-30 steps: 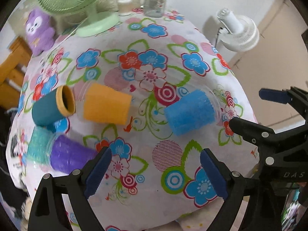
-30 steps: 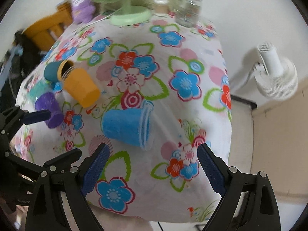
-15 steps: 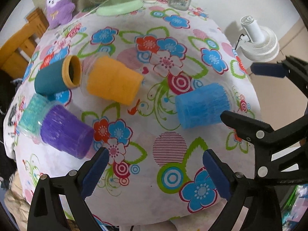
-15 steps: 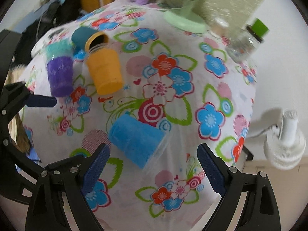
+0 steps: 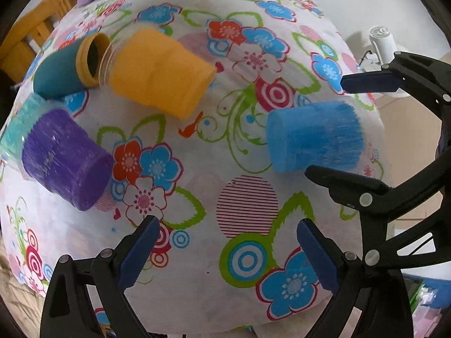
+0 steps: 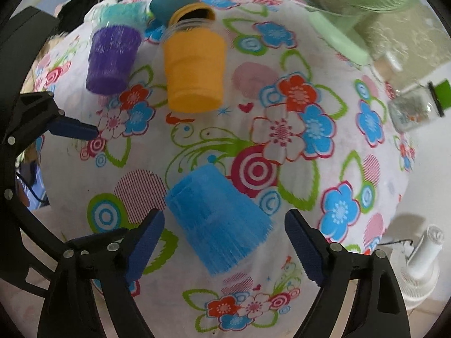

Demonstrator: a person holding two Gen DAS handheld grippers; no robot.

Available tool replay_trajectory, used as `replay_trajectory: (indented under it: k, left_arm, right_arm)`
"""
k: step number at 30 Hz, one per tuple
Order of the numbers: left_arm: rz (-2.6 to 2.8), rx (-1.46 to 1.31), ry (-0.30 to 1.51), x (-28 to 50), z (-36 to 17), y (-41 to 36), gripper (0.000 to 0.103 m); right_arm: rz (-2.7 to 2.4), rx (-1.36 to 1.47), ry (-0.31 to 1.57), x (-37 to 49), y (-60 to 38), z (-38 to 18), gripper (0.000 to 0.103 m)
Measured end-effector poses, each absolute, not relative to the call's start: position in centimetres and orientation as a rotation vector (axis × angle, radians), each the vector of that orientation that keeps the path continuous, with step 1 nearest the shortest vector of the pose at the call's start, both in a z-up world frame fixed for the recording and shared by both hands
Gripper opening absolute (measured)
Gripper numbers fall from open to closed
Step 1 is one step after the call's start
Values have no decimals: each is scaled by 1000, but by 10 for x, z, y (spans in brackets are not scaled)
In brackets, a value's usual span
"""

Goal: Flip cup upside down
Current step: 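Release the blue cup from the left tool while the right tool closes on it, then lift the blue cup with the right tool and rotate it rim-down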

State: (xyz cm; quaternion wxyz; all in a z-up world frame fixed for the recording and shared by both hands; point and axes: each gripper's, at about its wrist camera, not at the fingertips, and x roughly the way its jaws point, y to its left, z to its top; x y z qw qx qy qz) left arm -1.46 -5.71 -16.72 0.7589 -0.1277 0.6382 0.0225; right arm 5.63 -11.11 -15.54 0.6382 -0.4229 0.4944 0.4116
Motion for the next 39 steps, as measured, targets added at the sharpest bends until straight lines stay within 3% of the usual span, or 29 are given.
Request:
replay_trajectory:
  k: [13,22,30,32,36,39]
  left_arm:
    - [95,-328,1418,-18,-182,-39,99]
    - [73,-345,1408,-12,-172,-31,99]
    - [123,-333,1432,-27,-177,-15,99]
    - [137,-334,1445,-34,-182,-10,99]
    - [138,-362,1441,-45,-185,-3,99]
    - [136,-375,1437,-48,-183,0,99]
  right_arm:
    - [1015,-1018,1118,63,-96,-159,88]
    - [1056,-1136,1002,51,-89,-134,88]
    - [1161,-1228,1051,37,-76,-165,87]
    - [1170,-1258,1066,32,-76,-175,83]
    - [1141,-1309,1136,28,-78,-200,61]
    - [1129,-1241,1169,30,-81,-199,58]
